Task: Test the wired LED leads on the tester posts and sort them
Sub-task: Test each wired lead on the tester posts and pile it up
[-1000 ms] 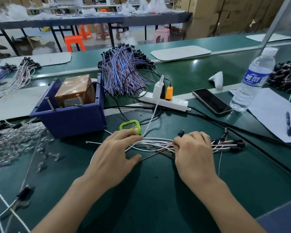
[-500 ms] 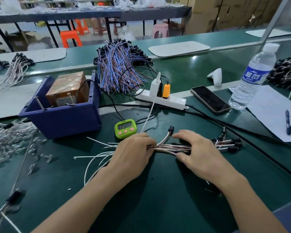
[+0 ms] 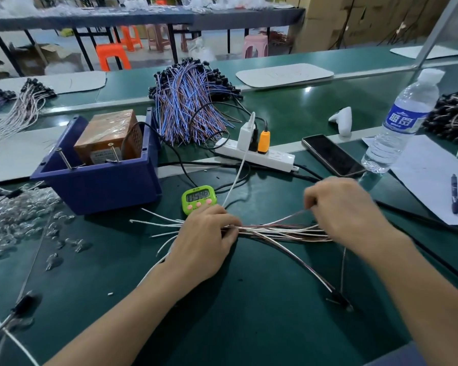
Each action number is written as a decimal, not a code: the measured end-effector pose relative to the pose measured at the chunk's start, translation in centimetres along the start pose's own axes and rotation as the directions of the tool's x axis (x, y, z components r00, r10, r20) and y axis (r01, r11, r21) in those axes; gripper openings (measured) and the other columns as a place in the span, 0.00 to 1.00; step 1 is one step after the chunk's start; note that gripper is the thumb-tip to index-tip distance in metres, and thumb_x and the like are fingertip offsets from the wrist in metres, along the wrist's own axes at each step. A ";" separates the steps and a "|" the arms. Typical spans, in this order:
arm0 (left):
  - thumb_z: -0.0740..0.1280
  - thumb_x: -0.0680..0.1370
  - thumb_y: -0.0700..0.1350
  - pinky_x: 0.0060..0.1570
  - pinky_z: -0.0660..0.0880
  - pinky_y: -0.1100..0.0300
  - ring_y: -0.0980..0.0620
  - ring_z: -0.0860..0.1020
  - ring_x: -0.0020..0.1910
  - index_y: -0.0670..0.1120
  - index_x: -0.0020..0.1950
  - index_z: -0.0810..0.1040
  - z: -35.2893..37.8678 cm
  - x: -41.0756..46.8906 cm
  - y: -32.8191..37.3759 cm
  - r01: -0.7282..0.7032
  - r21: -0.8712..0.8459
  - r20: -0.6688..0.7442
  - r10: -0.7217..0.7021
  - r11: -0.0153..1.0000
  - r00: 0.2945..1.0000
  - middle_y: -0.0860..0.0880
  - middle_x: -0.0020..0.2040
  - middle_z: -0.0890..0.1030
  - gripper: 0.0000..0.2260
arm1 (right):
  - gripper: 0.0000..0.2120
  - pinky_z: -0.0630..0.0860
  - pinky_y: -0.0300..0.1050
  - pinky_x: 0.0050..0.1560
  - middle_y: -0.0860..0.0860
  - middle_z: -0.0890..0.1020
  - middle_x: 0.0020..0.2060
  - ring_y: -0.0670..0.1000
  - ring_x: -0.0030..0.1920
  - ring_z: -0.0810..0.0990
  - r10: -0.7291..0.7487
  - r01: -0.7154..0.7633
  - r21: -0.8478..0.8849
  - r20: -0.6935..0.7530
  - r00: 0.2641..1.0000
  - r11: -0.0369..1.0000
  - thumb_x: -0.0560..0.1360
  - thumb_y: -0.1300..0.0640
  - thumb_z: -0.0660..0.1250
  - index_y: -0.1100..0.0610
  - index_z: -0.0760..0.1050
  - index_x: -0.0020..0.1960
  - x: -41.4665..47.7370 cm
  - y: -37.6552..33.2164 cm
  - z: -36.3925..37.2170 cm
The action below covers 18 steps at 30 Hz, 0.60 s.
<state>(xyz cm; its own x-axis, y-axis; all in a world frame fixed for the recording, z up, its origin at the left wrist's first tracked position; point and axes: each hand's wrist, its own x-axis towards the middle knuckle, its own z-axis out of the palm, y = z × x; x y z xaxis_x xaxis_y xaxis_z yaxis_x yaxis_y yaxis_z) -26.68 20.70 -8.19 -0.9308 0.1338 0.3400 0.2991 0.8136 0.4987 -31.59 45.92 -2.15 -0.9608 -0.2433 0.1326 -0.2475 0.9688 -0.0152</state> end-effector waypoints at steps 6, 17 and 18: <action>0.74 0.77 0.43 0.54 0.59 0.72 0.54 0.75 0.46 0.50 0.50 0.88 0.1 0.2 0.0 0.048 -0.006 -0.006 -0.048 0.999 0.999 0.55 0.46 0.83 0.04 | 0.09 0.68 0.41 0.57 0.41 0.84 0.47 0.49 0.50 0.78 0.065 -0.067 0.065 0.035 0.997 0.996 0.73 0.58 0.70 0.45 0.84 0.49 -4.1 0.7 0.1; 0.71 0.78 0.49 0.50 0.76 0.55 0.52 0.79 0.50 0.57 0.53 0.86 -3.4 -1.3 -1.1 0.155 0.139 0.118 -0.171 0.978 0.978 0.57 0.48 0.82 0.06 | 0.09 0.74 0.44 0.52 0.48 0.85 0.44 0.54 0.47 0.82 -0.015 0.037 0.413 -0.056 0.998 0.910 0.75 0.62 0.73 0.50 0.86 0.50 -3.5 -4.1 3.7; 0.70 0.78 0.49 0.50 0.76 0.55 0.52 0.79 0.50 0.57 0.53 0.86 -3.7 -1.5 -1.4 0.155 0.156 0.109 -0.173 0.976 0.979 0.57 0.49 0.83 0.06 | 0.09 0.76 0.47 0.52 0.49 0.85 0.43 0.55 0.47 0.82 -0.022 0.045 0.385 -0.064 0.998 0.922 0.75 0.62 0.73 0.50 0.86 0.49 -3.3 -4.5 3.7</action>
<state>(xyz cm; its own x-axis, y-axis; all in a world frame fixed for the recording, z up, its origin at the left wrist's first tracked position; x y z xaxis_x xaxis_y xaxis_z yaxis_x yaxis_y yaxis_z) -24.89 17.28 -6.43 -0.9858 0.0516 0.1598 0.1146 0.9025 0.4151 -27.72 42.22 -6.16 -0.9453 -0.2609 0.1958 -0.3191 0.8638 -0.3898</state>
